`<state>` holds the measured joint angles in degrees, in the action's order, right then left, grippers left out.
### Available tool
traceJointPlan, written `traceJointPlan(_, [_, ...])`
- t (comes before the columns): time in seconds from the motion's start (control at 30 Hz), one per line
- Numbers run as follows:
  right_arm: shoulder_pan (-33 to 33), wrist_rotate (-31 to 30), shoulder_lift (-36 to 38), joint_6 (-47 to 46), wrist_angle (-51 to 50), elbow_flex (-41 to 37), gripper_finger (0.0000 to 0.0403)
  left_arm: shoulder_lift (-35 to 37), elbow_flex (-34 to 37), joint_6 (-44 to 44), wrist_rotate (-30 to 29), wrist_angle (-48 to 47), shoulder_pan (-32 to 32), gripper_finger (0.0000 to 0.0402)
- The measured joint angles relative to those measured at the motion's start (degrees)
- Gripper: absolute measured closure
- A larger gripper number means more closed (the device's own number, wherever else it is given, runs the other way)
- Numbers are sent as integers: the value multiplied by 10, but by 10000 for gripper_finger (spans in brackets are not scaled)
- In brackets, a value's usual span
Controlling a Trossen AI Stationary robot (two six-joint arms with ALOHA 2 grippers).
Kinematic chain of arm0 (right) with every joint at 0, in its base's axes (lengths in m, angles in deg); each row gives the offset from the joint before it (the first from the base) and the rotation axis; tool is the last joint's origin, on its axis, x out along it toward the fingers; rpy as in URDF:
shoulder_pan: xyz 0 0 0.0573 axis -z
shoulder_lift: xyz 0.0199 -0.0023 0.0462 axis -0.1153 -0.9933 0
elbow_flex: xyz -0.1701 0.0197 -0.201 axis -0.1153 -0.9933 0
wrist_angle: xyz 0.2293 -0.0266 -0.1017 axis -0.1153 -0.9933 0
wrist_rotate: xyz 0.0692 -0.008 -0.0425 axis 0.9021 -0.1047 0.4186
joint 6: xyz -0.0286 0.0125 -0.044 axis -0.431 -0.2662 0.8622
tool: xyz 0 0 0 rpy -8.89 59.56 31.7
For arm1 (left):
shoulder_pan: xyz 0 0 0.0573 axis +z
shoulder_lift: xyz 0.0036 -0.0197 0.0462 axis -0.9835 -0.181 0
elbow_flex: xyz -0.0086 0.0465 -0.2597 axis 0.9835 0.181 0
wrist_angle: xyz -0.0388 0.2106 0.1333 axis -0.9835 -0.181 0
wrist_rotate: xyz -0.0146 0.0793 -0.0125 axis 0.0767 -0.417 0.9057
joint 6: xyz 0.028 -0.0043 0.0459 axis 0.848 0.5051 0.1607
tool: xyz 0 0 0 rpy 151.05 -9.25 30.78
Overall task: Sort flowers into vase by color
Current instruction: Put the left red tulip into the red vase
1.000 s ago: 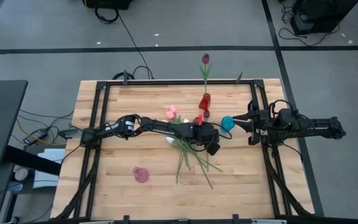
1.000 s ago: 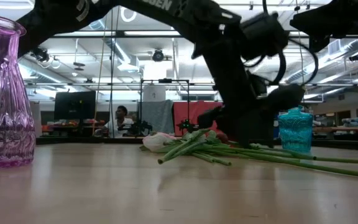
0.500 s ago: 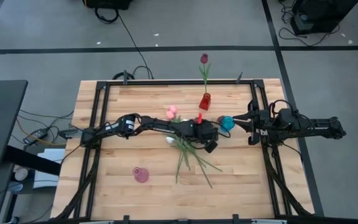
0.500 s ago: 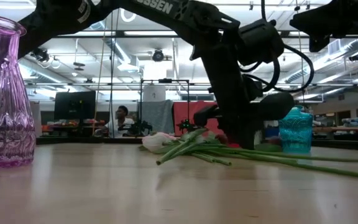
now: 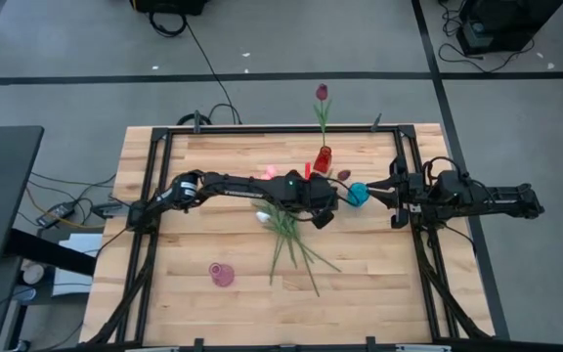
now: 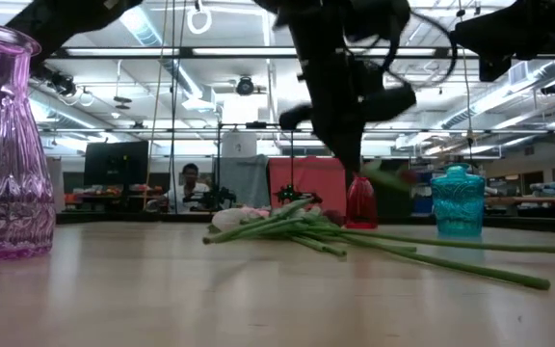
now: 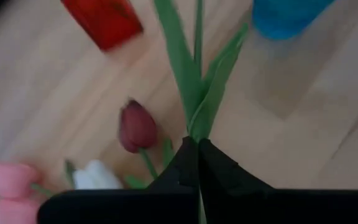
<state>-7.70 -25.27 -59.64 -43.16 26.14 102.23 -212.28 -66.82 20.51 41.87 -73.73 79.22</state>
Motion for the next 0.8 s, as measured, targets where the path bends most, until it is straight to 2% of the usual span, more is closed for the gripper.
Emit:
traceJointPlan(0.17, [-1,13,0,-5,-4,0,318,32,0,47,-67,8,2,401])
traceJointPlan(0.53, [-10,29,0,-32,-33,0,318,48,1,137,-46,88,40,401])
traceJointPlan(0.8, [-31,102,0,-55,-43,0,318,63,81,200,-22,246,46,401])
